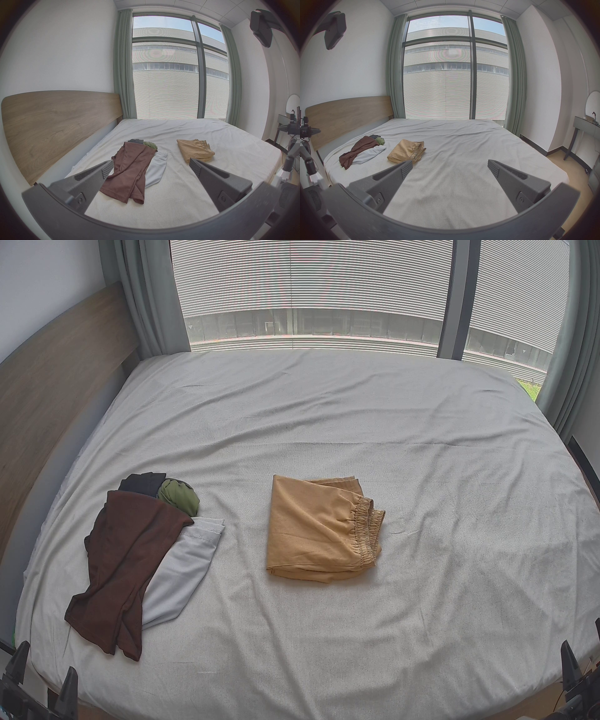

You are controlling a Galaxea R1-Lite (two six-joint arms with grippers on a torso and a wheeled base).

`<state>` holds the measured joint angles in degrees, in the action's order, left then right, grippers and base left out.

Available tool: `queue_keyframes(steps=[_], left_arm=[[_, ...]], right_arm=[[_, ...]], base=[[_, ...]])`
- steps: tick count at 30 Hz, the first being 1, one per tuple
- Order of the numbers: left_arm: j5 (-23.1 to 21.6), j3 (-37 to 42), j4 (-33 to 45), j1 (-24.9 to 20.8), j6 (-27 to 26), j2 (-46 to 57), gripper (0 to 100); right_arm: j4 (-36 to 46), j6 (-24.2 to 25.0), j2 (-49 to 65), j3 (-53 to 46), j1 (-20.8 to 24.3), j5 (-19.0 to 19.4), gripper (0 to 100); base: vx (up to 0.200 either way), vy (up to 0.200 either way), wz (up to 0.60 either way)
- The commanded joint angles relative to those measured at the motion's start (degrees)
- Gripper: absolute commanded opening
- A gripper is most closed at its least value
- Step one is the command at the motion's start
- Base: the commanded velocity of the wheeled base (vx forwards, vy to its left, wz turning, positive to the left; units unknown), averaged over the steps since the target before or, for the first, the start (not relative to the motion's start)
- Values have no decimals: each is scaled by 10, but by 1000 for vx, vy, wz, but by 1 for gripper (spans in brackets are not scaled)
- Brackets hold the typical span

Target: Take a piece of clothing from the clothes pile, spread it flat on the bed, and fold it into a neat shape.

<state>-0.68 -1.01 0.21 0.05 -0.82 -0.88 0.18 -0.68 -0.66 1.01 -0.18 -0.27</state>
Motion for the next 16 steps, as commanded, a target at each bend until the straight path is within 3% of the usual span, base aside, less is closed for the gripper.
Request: queue_keyframes(steps=[1, 16], left_arm=[[0, 10, 0, 0, 0, 5, 100], [0, 10, 0, 0, 0, 5, 100]], right_arm=[[0, 1, 7, -10, 0, 0, 100], [0, 2, 7, -10, 1, 0, 100]], base=[[0, 0, 0], [0, 0, 0]])
